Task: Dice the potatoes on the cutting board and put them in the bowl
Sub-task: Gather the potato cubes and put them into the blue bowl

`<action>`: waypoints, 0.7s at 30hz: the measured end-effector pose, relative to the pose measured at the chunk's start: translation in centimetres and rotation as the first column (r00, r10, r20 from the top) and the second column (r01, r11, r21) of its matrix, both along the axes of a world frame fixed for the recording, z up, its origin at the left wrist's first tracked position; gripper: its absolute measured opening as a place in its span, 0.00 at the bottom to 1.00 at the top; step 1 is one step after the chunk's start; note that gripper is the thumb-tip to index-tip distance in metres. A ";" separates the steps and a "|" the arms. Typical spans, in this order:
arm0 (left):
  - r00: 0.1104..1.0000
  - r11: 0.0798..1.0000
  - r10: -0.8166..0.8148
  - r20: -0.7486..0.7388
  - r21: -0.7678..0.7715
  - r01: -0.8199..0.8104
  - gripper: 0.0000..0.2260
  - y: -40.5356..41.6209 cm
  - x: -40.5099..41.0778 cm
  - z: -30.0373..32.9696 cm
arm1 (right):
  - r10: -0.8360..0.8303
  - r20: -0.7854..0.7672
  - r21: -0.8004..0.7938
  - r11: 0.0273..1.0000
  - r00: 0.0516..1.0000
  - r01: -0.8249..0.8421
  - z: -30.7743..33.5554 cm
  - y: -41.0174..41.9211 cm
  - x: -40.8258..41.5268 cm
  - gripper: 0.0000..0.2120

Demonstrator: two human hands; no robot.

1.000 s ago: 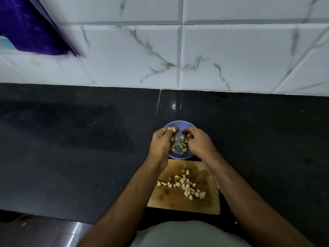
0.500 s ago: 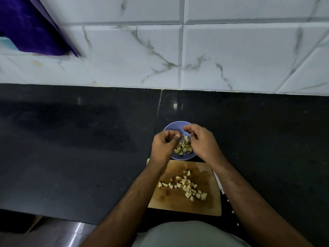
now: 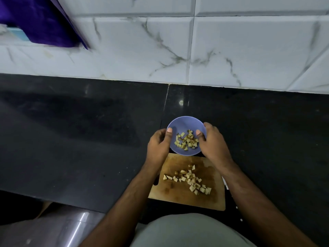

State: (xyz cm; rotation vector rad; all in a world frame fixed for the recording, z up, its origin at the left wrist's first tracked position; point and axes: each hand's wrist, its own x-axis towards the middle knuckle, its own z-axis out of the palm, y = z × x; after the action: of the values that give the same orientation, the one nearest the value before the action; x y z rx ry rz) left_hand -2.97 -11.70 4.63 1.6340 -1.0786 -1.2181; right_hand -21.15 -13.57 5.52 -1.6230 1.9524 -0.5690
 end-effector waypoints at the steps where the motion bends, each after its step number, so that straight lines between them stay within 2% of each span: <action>1: 1.000 1.000 0.016 -0.002 -0.017 -0.016 0.16 0.4 0.4 0.1 | 0.009 0.006 -0.019 1.000 1.000 -0.009 0.2 0.1 0.2 0.22; 6: 0.993 0.986 0.119 -0.010 -0.118 -0.119 0.17 3.4 3.4 0.7 | 0.132 0.019 -0.081 0.988 0.991 -0.130 1.5 1.9 1.8 0.23; 11: 0.968 0.960 0.249 0.009 -0.134 -0.246 0.10 6.4 4.9 1.4 | 0.242 0.018 -0.022 0.970 0.970 -0.241 1.6 4.5 4.7 0.26; 18: 0.948 0.957 0.283 0.145 -0.113 -0.269 0.06 8.8 7.1 -0.6 | 0.338 0.004 0.027 0.941 0.941 -0.338 0.1 5.9 7.0 0.27; 21: 0.944 0.966 0.254 0.210 -0.108 -0.236 0.11 9.2 7.5 -1.0 | 0.346 -0.011 0.058 0.937 0.938 -0.345 -0.3 6.0 7.3 0.28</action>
State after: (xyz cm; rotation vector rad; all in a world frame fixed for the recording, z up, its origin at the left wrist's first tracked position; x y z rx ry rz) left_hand 4.48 -2.49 3.58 1.8115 -1.0084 -0.8335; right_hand -13.88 -7.59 5.18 -1.8863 1.6251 -0.3542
